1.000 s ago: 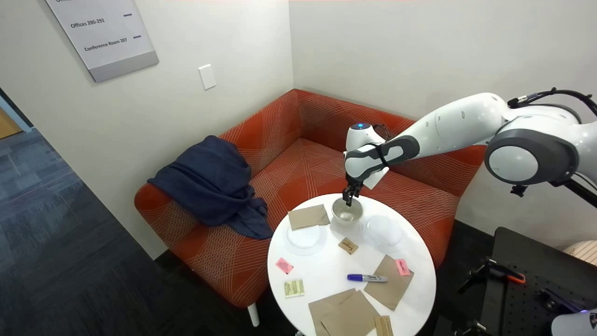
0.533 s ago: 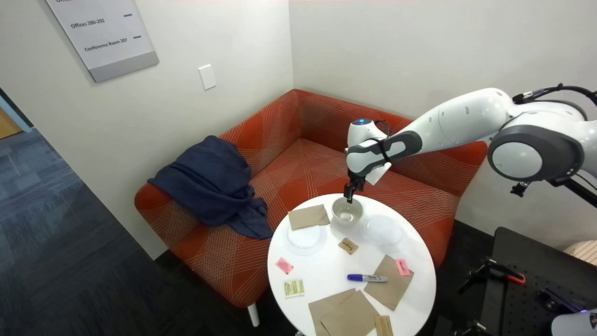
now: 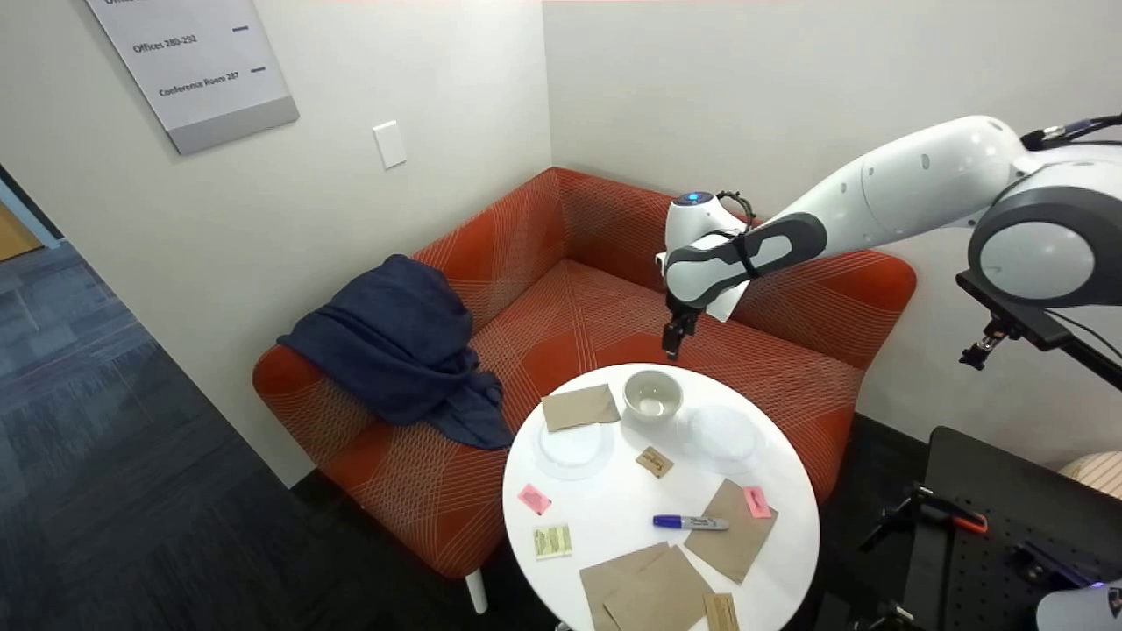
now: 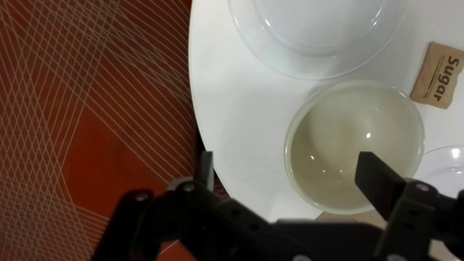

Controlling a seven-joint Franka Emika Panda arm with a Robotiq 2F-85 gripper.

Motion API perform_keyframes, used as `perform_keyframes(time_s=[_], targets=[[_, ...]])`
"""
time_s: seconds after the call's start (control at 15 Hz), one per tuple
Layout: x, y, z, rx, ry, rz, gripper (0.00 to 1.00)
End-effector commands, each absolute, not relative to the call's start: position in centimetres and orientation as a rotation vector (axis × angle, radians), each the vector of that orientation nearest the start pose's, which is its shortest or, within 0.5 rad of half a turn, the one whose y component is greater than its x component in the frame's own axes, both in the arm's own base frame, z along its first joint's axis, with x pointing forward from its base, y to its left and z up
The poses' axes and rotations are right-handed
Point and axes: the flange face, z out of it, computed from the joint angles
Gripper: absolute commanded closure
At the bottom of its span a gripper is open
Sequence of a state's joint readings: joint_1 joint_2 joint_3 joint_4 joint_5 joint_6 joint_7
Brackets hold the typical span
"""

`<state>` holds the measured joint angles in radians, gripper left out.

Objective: Move the bowl to the other side of the table

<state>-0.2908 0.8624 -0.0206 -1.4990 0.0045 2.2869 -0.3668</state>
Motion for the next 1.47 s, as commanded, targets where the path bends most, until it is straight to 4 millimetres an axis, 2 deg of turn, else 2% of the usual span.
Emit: perform_keyframes(time_s=[0.0,0.53,0.87,1.13,1.2,1.4], targets=[[64.3,-19.9,18.6,-3.131,-0.225,0.154,0.00],[59.0,-16.8,23.4,-3.103,-0.376,0.158,0.00],[56.0,-14.9,25.2,-3.099,-0.398,0.157,0.00],[54.0,-14.1,25.9,-3.088,-0.433,0.153,0.00],[55.7,-14.5,24.9,-3.087,-0.391,0.190,0.00],[55.5,-14.5,24.9,-3.086,-0.393,0.194,0.00]])
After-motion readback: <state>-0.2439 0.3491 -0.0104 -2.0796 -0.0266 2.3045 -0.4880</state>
